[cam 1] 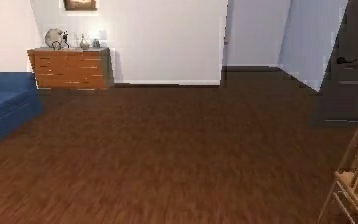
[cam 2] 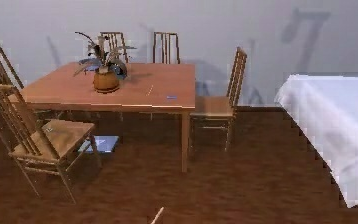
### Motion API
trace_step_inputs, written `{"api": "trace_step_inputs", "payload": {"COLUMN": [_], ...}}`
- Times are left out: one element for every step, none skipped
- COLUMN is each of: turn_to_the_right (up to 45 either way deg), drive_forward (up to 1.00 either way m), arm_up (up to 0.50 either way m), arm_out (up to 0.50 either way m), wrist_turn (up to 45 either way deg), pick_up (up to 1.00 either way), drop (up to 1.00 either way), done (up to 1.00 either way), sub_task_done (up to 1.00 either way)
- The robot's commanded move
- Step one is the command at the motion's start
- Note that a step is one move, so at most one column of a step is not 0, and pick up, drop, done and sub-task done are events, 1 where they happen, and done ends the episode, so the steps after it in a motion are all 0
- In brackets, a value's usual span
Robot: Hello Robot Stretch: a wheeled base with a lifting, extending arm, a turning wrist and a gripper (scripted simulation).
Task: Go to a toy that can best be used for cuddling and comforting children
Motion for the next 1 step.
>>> {"api": "trace_step_inputs", "payload": {"turn_to_the_right": [0.0], "drive_forward": [0.5], "arm_up": [0.0], "arm_out": [0.0], "wrist_turn": [0.0], "pick_up": [0.0], "drop": [0.0], "done": [0.0], "sub_task_done": [0.0]}}
